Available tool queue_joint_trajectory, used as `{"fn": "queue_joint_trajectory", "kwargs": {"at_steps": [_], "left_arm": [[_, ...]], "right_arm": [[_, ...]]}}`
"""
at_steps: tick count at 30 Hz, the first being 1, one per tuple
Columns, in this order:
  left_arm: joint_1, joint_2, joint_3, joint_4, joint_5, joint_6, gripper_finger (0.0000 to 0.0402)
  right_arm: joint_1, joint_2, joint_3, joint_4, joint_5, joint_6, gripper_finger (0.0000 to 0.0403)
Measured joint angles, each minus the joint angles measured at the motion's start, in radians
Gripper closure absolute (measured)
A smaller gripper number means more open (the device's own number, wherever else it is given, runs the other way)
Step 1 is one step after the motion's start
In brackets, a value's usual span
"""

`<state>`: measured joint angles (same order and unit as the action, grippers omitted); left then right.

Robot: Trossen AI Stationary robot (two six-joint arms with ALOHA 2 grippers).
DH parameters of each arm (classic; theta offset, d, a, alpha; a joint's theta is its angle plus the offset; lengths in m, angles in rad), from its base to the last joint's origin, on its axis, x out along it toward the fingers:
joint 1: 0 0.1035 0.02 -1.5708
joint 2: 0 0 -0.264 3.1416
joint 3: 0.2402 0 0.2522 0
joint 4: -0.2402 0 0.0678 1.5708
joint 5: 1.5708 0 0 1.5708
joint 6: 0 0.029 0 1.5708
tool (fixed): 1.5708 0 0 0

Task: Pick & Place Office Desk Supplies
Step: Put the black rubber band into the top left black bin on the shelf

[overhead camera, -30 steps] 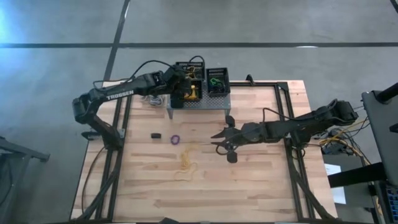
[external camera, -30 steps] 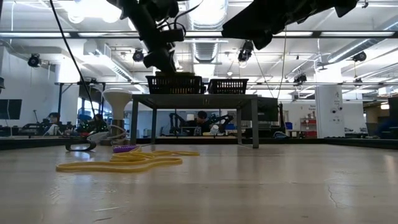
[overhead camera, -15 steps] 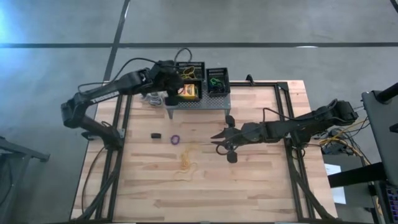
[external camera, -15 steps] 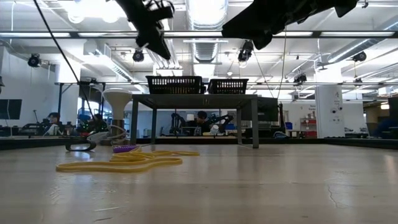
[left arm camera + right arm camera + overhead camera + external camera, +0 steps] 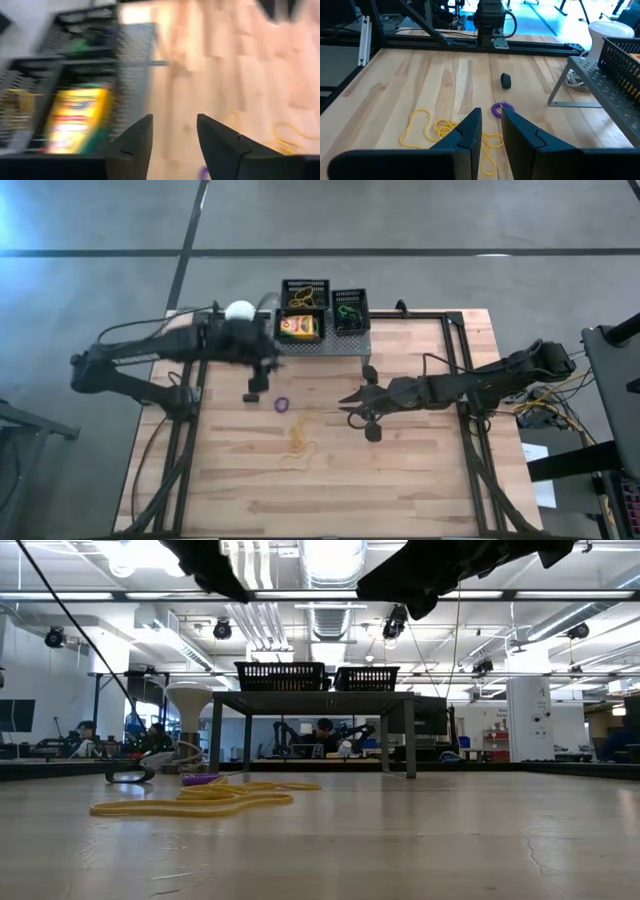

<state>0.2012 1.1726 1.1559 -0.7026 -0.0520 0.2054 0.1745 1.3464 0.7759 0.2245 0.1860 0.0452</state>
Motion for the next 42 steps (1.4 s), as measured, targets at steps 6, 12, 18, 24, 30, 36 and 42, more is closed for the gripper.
{"fn": "queue_joint_trajectory", "kwargs": {"at_steps": [6,12,18,24,30,36,42], "left_arm": [[-0.205,-0.059,-0.270,0.141,-0.112,-0.129,0.0257],[-0.354,-0.061,-0.434,0.133,-0.218,-0.396,0.0261],[-0.392,-0.061,-0.518,-0.029,-0.219,-0.686,0.0261],[-0.370,-0.061,-0.622,-0.041,-0.279,-0.798,0.0261],[-0.349,-0.061,-0.714,0.111,-0.351,-0.735,0.0260],[-0.335,-0.061,-0.773,0.213,-0.461,-0.707,0.0234],[-0.302,-0.061,-0.857,0.344,-0.379,-0.700,0.0194]], "right_arm": [[0.000,0.073,-0.002,0.097,0.000,-0.005,0.0339],[0.000,0.142,0.000,0.090,0.000,-0.012,0.0339],[-0.002,0.125,0.000,-0.014,0.000,0.001,0.0339],[-0.002,0.115,0.000,-0.011,0.000,0.001,0.0339],[-0.003,0.114,0.000,-0.007,0.000,0.000,0.0339],[-0.003,0.114,0.000,-0.005,0.000,0.000,0.0339],[-0.003,0.114,0.000,-0.001,0.000,-0.004,0.0339]]}}
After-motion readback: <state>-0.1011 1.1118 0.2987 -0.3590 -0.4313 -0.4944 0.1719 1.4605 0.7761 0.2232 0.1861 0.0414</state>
